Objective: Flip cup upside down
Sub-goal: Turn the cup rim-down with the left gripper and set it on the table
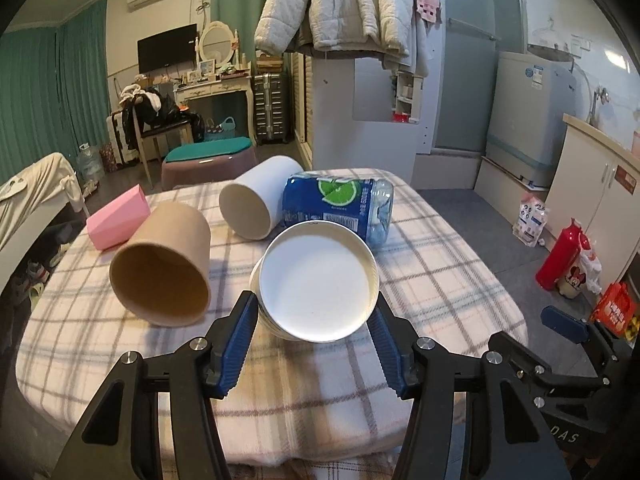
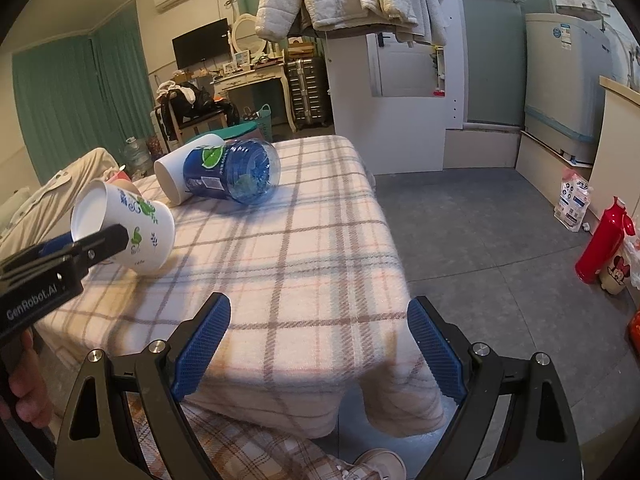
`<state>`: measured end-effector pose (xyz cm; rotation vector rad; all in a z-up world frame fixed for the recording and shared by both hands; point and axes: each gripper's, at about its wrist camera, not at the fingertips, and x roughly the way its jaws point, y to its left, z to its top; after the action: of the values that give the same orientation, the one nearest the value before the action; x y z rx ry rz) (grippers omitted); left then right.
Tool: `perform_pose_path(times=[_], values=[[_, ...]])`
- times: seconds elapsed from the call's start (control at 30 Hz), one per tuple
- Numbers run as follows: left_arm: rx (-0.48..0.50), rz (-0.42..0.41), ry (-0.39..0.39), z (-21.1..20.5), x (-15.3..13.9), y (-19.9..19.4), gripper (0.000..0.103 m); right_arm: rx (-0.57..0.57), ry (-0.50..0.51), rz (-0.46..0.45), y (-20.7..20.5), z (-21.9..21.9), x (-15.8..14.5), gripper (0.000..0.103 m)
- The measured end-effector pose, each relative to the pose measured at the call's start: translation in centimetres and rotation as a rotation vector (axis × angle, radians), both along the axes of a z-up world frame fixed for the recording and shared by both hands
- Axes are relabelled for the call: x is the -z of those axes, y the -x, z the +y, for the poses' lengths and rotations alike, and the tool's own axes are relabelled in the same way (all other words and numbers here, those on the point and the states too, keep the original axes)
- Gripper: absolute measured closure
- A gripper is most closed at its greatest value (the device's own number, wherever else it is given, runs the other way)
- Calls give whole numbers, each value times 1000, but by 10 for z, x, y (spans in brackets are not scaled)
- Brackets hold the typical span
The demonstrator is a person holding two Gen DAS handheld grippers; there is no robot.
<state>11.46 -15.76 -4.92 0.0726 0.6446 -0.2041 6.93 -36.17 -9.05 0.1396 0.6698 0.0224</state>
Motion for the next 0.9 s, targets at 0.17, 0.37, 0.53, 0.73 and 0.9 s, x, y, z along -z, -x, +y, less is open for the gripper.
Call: perform_pose_path(times=[0.17,0.37,0.53,0.73,0.9], values=[[46,17,-54,-7,-8,-7,46,2,-5,-2,-1,0,0,13],[77,62,-77,-13,1,-15,46,-6,-6,0,-5,4,0,13],[78,93,-61,-11,7,-26,46,-4,-1,8,-9,4,2,13],[74,99,-53,-14,7,-39,46,-3,-2,14,-14,5,2,13],[63,113,-41,-9,11,-46,45,-8,-5,17,-16,7,2,13]])
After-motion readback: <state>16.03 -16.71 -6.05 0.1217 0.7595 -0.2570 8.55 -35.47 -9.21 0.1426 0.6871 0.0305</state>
